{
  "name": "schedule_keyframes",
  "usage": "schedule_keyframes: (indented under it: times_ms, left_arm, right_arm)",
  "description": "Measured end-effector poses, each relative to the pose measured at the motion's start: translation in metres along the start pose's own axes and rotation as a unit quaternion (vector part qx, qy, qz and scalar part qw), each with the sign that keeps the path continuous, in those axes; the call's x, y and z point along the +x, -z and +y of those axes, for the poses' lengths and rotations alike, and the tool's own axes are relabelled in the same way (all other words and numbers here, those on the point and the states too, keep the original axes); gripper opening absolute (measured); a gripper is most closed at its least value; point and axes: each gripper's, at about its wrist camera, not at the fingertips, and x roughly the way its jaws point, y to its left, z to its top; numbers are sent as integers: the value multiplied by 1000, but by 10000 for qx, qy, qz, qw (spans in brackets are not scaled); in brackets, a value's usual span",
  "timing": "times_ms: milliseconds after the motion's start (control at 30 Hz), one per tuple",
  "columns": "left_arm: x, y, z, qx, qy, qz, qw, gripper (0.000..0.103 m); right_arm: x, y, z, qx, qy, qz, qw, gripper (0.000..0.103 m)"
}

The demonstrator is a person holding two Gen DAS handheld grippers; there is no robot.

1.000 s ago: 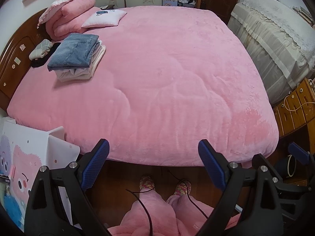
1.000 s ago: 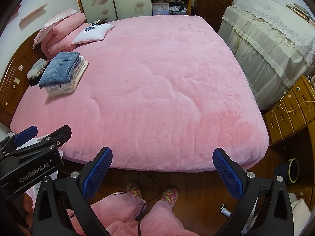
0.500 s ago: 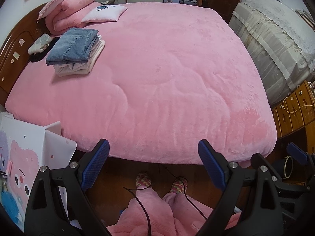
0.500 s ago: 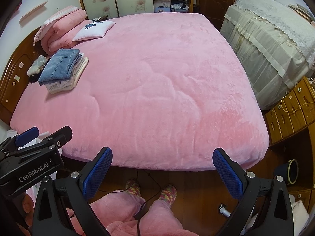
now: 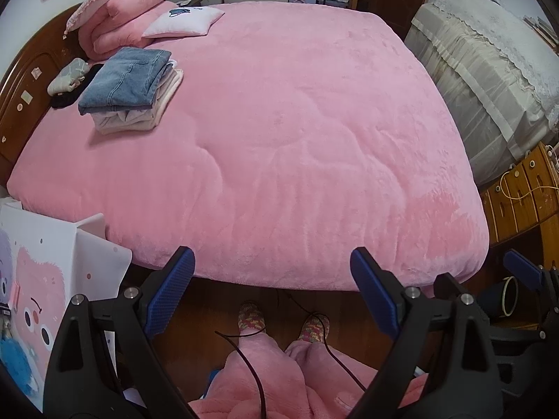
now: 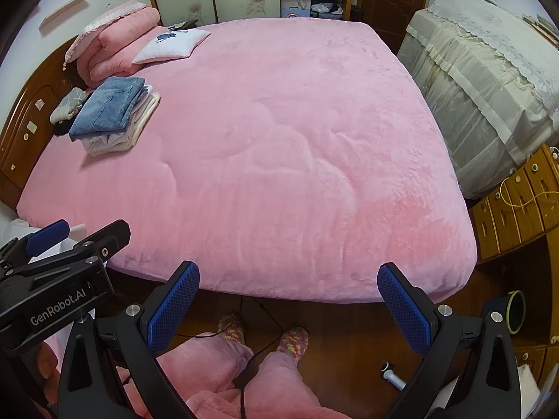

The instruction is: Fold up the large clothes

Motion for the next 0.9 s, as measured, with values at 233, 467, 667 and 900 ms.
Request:
schedule_keyframes:
  times_ms: [233, 467, 667, 900]
  left_arm:
    - [-4, 2, -7, 64, -93, -80, 9999, 89]
    - [-8, 3, -14, 90, -157, -140, 9997, 89]
    - [-9, 3, -15, 50, -193, -147, 9997, 89]
    - [-8, 2, -19, -38, -266, -133, 9996, 89]
  right_arm:
    - [2, 1, 1, -29, -1, -5, 10000, 103]
    - [1, 3, 5, -15, 15, -11, 10000, 103]
    - [4, 0, 0, -116, -48, -17, 9999, 103]
    - [9, -6, -7, -201, -118, 13, 9997, 103]
